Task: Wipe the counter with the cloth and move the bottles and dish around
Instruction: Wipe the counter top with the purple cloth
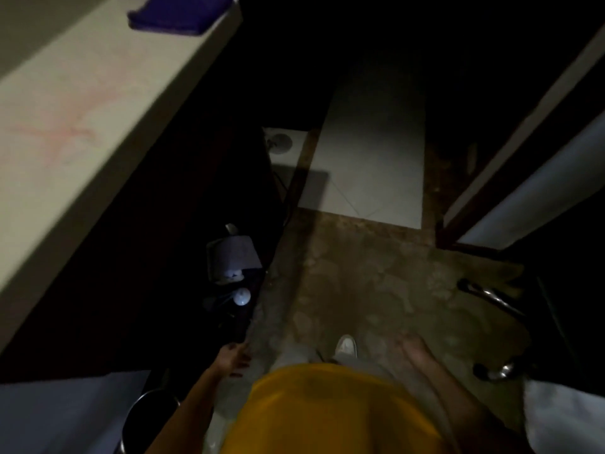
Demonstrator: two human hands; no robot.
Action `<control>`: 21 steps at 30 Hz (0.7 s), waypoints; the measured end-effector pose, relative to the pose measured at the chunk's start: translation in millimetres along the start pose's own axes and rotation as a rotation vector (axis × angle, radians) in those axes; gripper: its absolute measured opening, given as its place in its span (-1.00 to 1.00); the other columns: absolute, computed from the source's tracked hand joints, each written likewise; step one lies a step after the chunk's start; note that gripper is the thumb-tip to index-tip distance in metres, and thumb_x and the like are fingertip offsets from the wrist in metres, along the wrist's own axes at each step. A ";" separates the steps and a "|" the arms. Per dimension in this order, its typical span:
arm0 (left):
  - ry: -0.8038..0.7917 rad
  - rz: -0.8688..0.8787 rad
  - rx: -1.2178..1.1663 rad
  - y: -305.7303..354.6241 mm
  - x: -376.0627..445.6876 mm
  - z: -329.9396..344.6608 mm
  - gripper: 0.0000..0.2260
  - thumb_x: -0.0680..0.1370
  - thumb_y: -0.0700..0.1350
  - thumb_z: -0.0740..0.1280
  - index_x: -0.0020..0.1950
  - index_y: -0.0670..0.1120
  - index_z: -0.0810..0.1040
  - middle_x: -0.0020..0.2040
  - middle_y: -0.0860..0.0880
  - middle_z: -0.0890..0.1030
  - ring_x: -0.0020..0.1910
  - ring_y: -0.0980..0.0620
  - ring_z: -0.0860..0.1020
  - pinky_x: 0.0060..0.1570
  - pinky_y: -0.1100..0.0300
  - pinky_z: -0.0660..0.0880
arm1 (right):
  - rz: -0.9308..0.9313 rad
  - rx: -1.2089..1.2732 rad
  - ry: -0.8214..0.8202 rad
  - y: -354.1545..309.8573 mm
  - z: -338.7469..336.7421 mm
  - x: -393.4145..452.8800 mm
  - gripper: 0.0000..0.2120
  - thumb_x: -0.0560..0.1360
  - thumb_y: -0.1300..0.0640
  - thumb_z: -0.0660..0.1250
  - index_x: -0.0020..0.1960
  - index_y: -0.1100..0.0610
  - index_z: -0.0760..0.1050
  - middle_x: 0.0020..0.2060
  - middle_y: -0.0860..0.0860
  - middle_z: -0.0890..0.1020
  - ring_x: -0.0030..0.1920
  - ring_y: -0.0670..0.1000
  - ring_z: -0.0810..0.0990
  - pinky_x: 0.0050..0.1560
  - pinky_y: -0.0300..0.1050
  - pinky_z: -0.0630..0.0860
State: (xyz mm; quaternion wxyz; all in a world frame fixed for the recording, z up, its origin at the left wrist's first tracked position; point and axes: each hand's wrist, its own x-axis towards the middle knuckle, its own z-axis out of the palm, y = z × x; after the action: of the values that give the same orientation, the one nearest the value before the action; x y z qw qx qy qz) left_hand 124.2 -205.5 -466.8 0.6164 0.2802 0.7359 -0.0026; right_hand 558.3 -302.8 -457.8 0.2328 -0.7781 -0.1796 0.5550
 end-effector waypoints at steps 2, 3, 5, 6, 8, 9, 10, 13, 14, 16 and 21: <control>0.031 -0.029 -0.032 18.9 8.8 2.2 -0.78 0.69 0.00 0.27 0.05 -0.16 0.51 -0.17 -0.11 0.60 -0.26 -0.03 0.57 -0.07 -0.03 0.53 | -0.016 0.039 -0.027 -83.3 -12.1 32.2 -0.91 0.68 0.19 0.22 0.12 0.17 0.48 0.04 0.11 0.58 0.03 0.08 0.54 -0.22 -0.12 0.43; 0.017 -0.038 -0.047 33.9 14.7 1.6 -0.77 0.67 0.01 0.30 -0.04 -0.14 0.49 -0.25 -0.09 0.58 -0.34 0.00 0.55 0.05 -0.19 0.55 | -0.017 0.092 -0.026 -127.1 -16.0 47.6 -0.87 0.69 0.15 0.22 0.20 0.14 0.45 0.08 0.14 0.57 0.08 0.10 0.54 -0.18 -0.12 0.44; -0.006 -0.052 -0.119 65.0 43.3 2.7 -0.65 0.64 0.03 0.32 -0.10 -0.25 0.46 -0.33 -0.10 0.50 -0.45 0.00 0.49 0.11 -0.34 0.52 | -0.070 0.114 -0.059 -181.0 -20.9 85.5 -0.83 0.68 0.11 0.23 0.25 0.13 0.43 0.12 0.15 0.59 0.11 0.11 0.57 -0.01 -0.04 0.48; 0.009 -0.061 -0.154 83.5 57.5 4.8 -0.60 0.67 0.02 0.29 0.00 -0.36 0.49 -0.31 -0.12 0.49 -0.42 -0.04 0.49 -0.06 -0.16 0.57 | -0.087 0.106 -0.079 -204.6 -23.6 97.3 -0.82 0.68 0.12 0.23 0.26 0.13 0.43 0.12 0.15 0.59 0.11 0.11 0.57 0.05 0.00 0.48; -0.011 -0.089 -0.229 128.6 81.3 11.5 -0.62 0.72 -0.02 0.20 0.14 -0.38 0.51 -0.24 -0.15 0.55 -0.32 -0.11 0.54 -0.29 0.14 0.49 | -0.090 0.087 -0.070 -241.8 -26.8 122.6 -0.80 0.68 0.12 0.23 0.28 0.15 0.43 0.15 0.16 0.60 0.12 0.12 0.58 0.15 0.06 0.49; -0.019 -0.080 -0.245 157.2 85.6 18.0 -0.66 0.73 -0.03 0.18 0.11 -0.32 0.52 -0.22 -0.15 0.58 -0.28 -0.11 0.57 -0.28 0.14 0.51 | -0.075 0.087 -0.068 -255.9 -28.3 138.8 -0.78 0.68 0.12 0.23 0.29 0.16 0.43 0.17 0.17 0.60 0.12 0.12 0.58 0.23 0.11 0.49; -0.019 -0.062 -0.242 187.8 88.9 24.4 -0.70 0.73 -0.02 0.19 0.09 -0.25 0.54 -0.19 -0.15 0.62 -0.25 -0.10 0.59 -0.20 0.12 0.53 | -0.063 0.086 -0.065 -270.3 -30.6 150.4 -0.75 0.68 0.12 0.23 0.32 0.17 0.43 0.19 0.17 0.61 0.12 0.12 0.58 0.29 0.16 0.47; -0.017 0.150 -0.234 293.8 97.7 33.5 -0.81 0.70 -0.03 0.27 0.08 -0.14 0.55 -0.14 -0.10 0.62 -0.25 -0.04 0.58 -0.26 0.15 0.55 | -0.063 0.071 -0.068 -311.7 -32.1 188.3 -0.71 0.69 0.11 0.22 0.36 0.20 0.43 0.25 0.19 0.60 0.12 0.13 0.59 0.31 0.17 0.46; -0.006 0.217 -0.238 332.7 98.6 33.2 -0.82 0.67 0.00 0.32 0.03 -0.12 0.53 -0.16 -0.09 0.59 -0.27 -0.03 0.55 -0.35 0.20 0.53 | -0.084 0.053 -0.074 -335.4 -32.2 195.5 -0.74 0.69 0.10 0.22 0.33 0.18 0.44 0.26 0.19 0.60 0.12 0.13 0.59 0.29 0.15 0.47; 0.036 0.395 -0.242 415.9 89.2 23.6 -0.69 0.54 0.15 0.40 -0.02 -0.10 0.53 -0.17 -0.11 0.56 -0.23 -0.06 0.54 -0.32 0.18 0.50 | -0.180 0.035 -0.086 -394.1 -25.6 209.7 -0.88 0.68 0.08 0.24 0.18 0.05 0.48 0.24 0.14 0.62 0.14 0.14 0.62 0.22 0.11 0.50; 0.301 1.036 -0.087 594.1 -27.8 -30.4 -0.85 0.67 0.02 0.32 0.15 0.01 0.63 0.07 0.02 0.67 0.04 0.06 0.66 0.08 0.15 0.56 | -0.688 -0.005 -0.113 -598.1 24.8 194.6 -0.81 0.62 -0.03 0.33 0.21 -0.04 0.50 0.11 -0.10 0.61 0.22 -0.03 0.61 0.22 -0.12 0.54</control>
State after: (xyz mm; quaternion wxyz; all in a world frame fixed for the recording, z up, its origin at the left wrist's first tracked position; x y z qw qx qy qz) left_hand 345.9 294.5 -231.3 0.4357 0.5779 0.5812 0.3721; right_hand 584.4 300.6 -280.6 0.3942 -0.6405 -0.4453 0.4859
